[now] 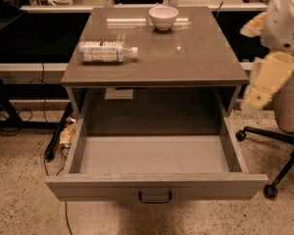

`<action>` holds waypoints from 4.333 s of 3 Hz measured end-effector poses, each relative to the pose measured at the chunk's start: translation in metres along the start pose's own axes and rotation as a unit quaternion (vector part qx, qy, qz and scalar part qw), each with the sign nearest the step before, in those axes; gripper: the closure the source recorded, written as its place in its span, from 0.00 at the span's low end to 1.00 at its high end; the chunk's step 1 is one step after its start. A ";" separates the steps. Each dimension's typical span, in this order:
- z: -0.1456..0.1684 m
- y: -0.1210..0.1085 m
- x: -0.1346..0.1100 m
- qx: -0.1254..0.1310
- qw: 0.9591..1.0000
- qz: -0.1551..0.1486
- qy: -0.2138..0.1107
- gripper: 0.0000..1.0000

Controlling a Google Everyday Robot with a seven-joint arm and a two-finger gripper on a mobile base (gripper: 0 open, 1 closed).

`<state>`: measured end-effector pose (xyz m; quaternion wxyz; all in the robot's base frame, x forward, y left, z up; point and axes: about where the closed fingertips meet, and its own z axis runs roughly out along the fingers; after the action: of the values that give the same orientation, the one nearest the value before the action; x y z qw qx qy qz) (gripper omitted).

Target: Place blue plastic bottle into top drawer

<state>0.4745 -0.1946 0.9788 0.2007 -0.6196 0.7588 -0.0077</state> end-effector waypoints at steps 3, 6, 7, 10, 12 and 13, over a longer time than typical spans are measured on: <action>0.068 -0.098 -0.109 -0.015 0.983 -0.028 -0.180 0.00; 0.162 -0.160 -0.142 -0.025 0.955 0.008 -0.294 0.00; 0.198 -0.178 -0.167 -0.039 0.950 -0.005 -0.310 0.00; 0.266 -0.197 -0.233 -0.048 0.956 -0.030 -0.288 0.00; 0.294 -0.196 -0.262 -0.067 0.960 -0.046 -0.266 0.00; 0.301 -0.193 -0.272 -0.077 0.960 -0.051 -0.266 0.00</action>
Offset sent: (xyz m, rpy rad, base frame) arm 0.1921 0.1473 -0.0001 0.5114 -0.1134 0.2191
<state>0.7915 0.0888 0.8330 0.3460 -0.6508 0.6437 0.2058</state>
